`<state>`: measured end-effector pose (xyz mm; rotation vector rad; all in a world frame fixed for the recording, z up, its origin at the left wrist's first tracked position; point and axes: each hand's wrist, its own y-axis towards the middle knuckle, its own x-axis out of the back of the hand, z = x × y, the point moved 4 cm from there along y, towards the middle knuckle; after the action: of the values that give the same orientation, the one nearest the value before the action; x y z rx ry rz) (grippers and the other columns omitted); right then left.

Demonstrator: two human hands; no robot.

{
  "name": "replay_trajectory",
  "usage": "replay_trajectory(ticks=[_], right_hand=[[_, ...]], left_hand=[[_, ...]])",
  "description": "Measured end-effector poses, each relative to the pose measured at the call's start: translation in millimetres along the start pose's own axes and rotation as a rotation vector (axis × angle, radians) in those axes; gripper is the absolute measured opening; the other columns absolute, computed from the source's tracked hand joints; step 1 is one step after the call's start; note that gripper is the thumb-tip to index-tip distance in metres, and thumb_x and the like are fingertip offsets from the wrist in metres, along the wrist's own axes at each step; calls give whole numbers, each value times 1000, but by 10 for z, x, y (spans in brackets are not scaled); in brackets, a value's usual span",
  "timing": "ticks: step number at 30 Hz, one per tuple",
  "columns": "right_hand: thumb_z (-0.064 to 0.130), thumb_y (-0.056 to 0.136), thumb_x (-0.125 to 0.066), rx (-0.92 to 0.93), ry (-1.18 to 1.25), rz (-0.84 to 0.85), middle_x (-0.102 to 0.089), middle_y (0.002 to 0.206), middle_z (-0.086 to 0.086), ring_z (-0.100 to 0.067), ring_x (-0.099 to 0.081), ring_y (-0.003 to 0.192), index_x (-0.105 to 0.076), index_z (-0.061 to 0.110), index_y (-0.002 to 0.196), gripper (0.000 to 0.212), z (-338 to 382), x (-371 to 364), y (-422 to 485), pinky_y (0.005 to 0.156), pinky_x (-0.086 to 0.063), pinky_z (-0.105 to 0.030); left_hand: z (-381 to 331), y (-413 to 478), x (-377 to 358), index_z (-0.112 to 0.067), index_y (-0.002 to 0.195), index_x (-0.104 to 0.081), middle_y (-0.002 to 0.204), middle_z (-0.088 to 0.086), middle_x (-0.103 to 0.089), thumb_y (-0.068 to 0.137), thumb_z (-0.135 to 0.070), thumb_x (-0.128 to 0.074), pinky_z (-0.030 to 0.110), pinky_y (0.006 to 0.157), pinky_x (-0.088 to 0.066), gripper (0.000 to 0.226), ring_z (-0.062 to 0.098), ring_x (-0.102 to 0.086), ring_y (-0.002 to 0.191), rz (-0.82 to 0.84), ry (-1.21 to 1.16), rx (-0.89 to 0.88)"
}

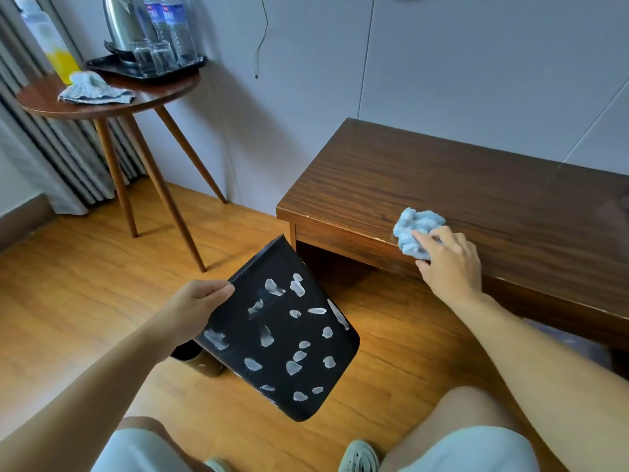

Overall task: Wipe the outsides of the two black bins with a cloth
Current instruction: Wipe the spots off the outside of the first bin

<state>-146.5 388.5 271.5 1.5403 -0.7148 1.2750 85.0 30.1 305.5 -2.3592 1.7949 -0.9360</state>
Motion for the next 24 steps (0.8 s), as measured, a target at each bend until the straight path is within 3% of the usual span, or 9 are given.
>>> replay_trajectory(ticks=[4,10,14,20,22,24], right_hand=[[22,83,-83,5,30,-63,-62,109,-6,-27,-59,94,-69,23,132,50,91,15,40,80,-52,-42],[19,91,-74,23,121,-72,-65,105,-4,-26,-59,91,-73,26,125,34,265,114,96,78,-51,-41],[20,92,-73,26,179,-43,-63,109,-5,-23,-59,94,-74,28,124,33,381,138,95,81,-50,-39],[22,94,-69,34,286,-110,-65,127,-3,-26,-60,109,-80,14,103,16,689,168,51,88,-50,-41],[27,98,-64,21,392,-123,-72,116,0,-24,-64,106,-78,14,104,19,825,254,56,83,-53,-39],[33,101,-58,-41,511,-73,-71,89,5,-24,-66,88,-73,19,92,23,929,318,64,69,-54,-36]], left_hand=[[10,-44,23,-10,99,-75,85,10,-81,108,-22,-48,44,80,-61,32,29,-78,77,-60,-70,36],[5,-62,23,-12,101,-75,86,11,-81,108,-24,-48,39,72,-60,30,30,-79,74,-94,-156,83],[-40,-78,8,-12,102,-74,85,13,-80,108,-23,-47,33,60,-61,29,31,-78,71,-104,-200,91],[-36,-120,48,-8,105,-74,92,19,-79,109,-22,-46,35,61,-63,32,35,-76,74,-104,-243,86],[-13,-132,60,-7,105,-74,91,20,-79,109,-22,-46,35,60,-62,32,35,-76,73,-110,-271,101],[12,-148,58,-8,104,-73,89,18,-79,109,-22,-46,34,57,-62,31,32,-75,68,-115,-321,119]])
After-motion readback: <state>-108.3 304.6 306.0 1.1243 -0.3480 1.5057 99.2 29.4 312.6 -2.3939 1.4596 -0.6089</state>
